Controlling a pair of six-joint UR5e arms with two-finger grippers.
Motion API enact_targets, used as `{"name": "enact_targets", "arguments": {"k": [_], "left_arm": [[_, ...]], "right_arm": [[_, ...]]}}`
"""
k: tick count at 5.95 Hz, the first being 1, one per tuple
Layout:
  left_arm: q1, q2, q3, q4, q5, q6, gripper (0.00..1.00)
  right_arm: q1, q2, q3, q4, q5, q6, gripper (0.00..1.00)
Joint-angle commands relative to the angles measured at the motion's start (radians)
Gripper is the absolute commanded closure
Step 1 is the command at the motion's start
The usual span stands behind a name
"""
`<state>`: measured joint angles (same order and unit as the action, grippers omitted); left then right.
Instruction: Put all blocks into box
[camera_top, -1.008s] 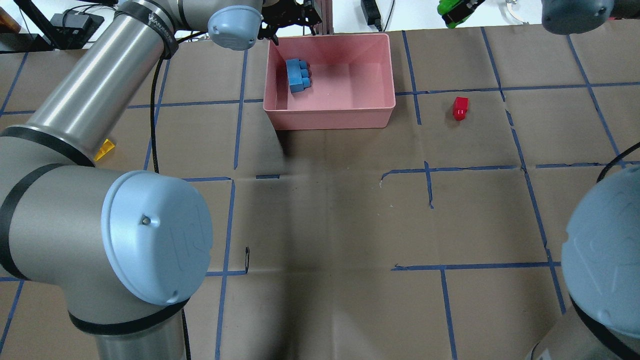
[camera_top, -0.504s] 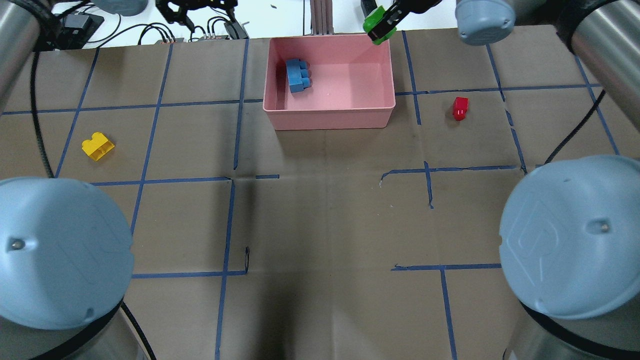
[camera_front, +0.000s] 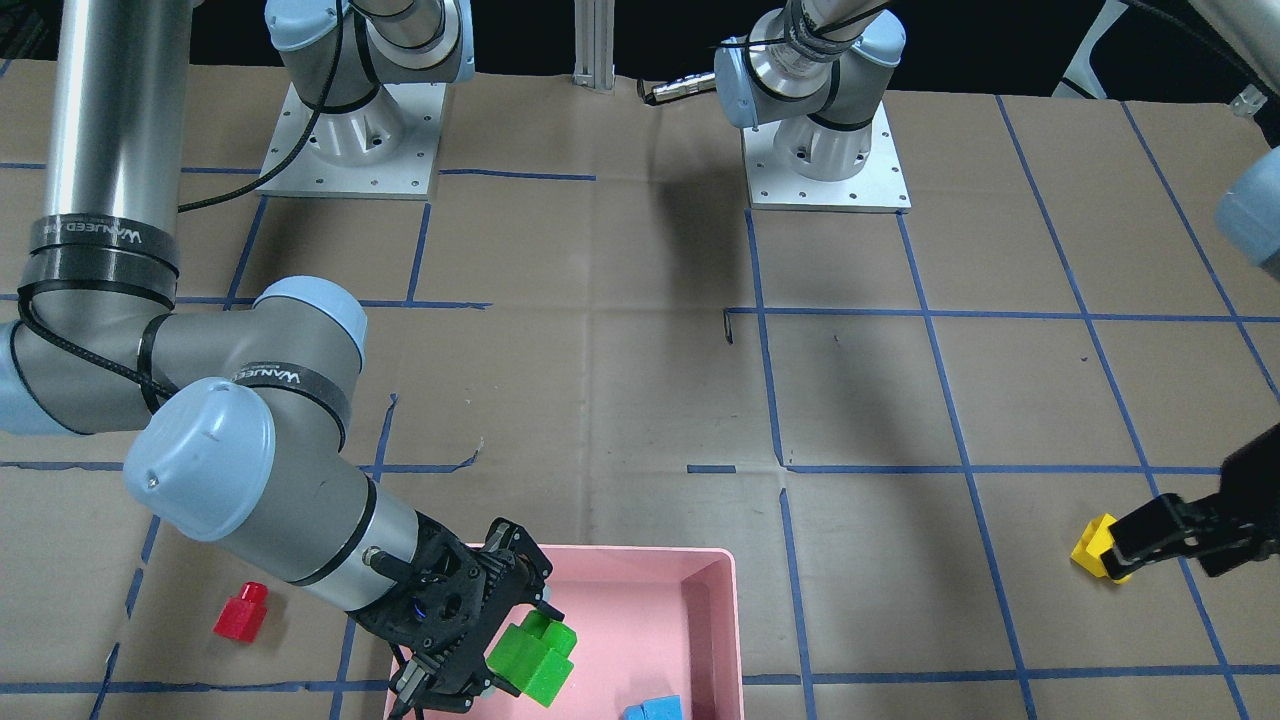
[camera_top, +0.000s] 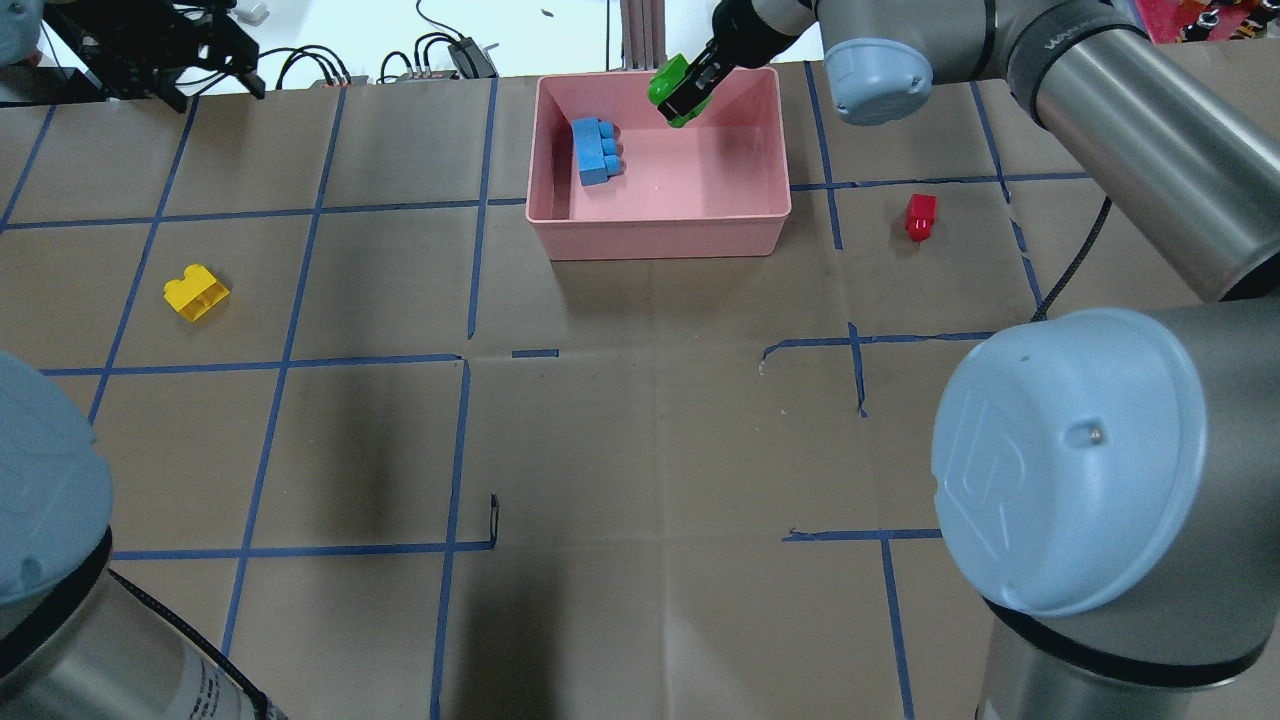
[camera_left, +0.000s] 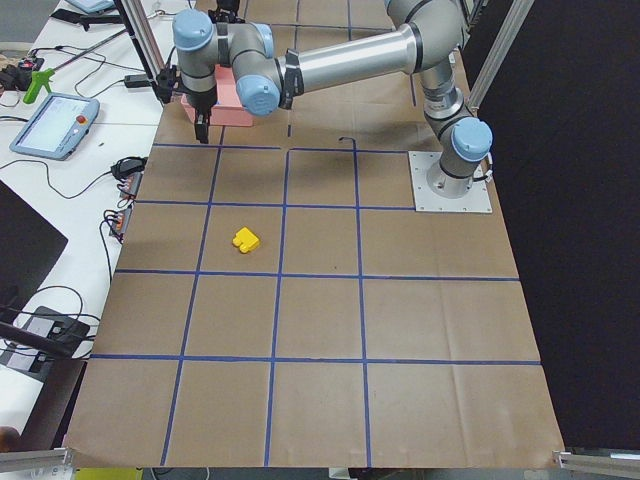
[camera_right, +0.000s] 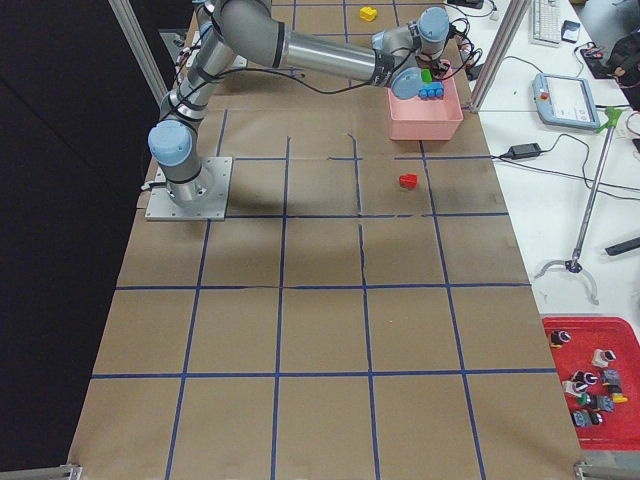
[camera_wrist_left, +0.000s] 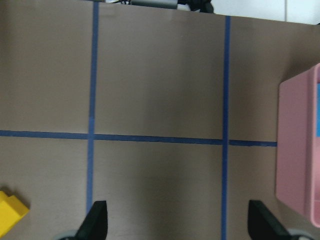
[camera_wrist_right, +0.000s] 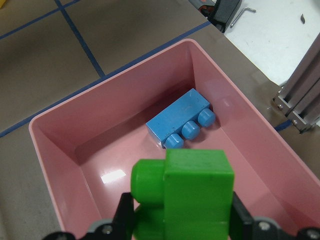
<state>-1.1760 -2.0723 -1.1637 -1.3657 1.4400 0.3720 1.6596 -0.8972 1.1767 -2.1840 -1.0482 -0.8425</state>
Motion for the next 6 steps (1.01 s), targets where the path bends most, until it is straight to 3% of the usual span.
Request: {"name": "enact_targets", "arguments": {"k": [1,2,4,5,6], "left_arm": [[0.114,-0.015,-0.013,-0.004,0.020,0.292,0.00],[0.115,-0.028,-0.016,-0.003,0.093,0.464,0.01],[0.115,-0.083,-0.069,0.055,0.100,0.812,0.01],[0.115,-0.119,-0.074,0.075,0.100,0.917,0.01],[0.124,-0.159,-0.077,0.080,0.100,0.923,0.01]], "right_arm": [[0.006,0.020,-0.044,-0.011,-0.018,-0.009,0.01],[0.006,0.021,-0.051,-0.005,-0.021,-0.006,0.00],[0.005,0.003,-0.025,-0.002,-0.050,-0.004,0.00],[-0.018,-0.031,-0.025,0.001,-0.144,0.005,0.00],[-0.058,-0.070,-0.023,0.103,-0.300,0.079,0.00]]}}
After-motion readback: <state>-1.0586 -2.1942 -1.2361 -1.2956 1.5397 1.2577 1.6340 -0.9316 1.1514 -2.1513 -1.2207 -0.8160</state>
